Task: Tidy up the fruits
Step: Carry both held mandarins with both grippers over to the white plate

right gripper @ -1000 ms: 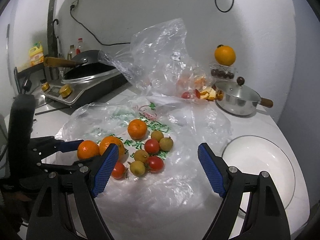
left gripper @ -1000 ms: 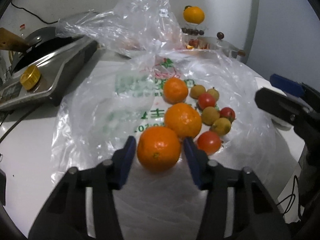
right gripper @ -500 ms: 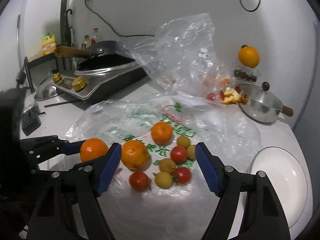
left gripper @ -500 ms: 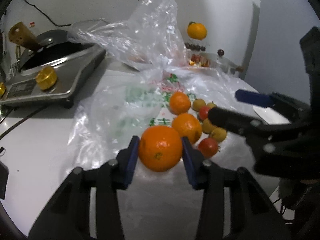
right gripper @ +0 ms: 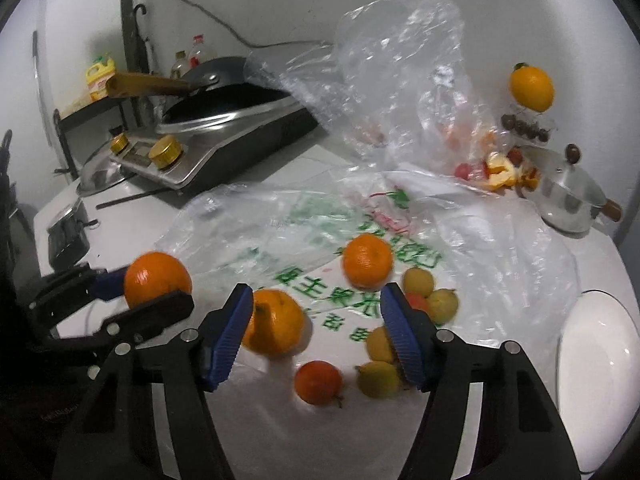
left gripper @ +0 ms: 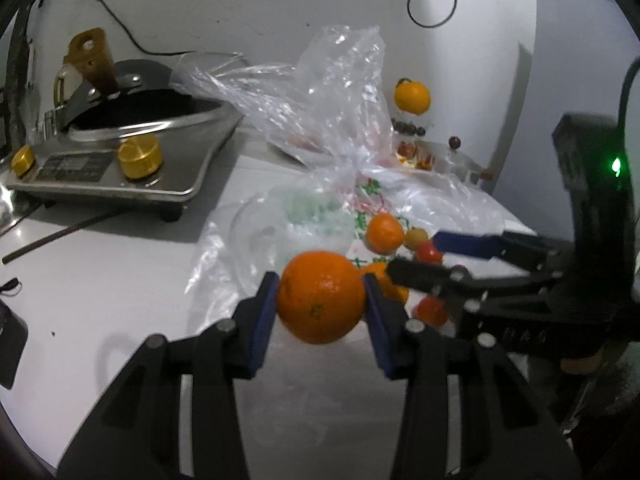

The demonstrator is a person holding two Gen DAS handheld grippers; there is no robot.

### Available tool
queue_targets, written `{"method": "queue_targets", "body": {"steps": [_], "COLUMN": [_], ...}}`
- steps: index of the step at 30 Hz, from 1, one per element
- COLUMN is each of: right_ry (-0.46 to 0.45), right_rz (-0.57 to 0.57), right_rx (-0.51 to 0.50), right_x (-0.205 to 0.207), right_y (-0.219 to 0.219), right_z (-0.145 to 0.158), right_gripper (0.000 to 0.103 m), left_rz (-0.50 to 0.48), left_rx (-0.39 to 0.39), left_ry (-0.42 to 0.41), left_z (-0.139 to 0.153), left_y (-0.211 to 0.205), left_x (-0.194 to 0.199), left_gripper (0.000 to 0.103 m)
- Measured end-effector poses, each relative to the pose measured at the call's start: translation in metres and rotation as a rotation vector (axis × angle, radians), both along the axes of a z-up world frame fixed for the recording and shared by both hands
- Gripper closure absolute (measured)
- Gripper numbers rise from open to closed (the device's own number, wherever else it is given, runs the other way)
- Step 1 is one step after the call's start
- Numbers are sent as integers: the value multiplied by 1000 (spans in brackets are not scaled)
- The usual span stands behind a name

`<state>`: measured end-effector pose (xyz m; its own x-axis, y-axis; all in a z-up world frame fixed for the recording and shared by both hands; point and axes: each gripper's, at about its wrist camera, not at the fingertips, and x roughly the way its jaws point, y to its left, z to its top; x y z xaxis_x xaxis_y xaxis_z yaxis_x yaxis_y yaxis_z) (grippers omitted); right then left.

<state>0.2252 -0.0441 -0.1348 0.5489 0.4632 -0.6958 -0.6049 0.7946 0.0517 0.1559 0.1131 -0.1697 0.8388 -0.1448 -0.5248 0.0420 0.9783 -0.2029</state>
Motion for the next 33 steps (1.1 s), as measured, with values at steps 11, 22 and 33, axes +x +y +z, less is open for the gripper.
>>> {"method": "queue_targets", "body": {"steps": [11, 22, 33], "right_ry": [97, 38, -43], "right_rz": [74, 69, 19], "right_rx": [-67, -55, 23], "right_x": [1, -11, -31], "right_y": [27, 19, -32], "right_z": [-25, -17, 19], "right_gripper": [46, 55, 55], "left_rz": [26, 35, 5], "left_rx": [-10, 14, 39], "left_ry": [-18, -34, -59], "left_z": [5, 14, 28], "left_y": [11, 1, -36], "left_x": [-14, -25, -33], "left_gripper": [60, 60, 60]}}
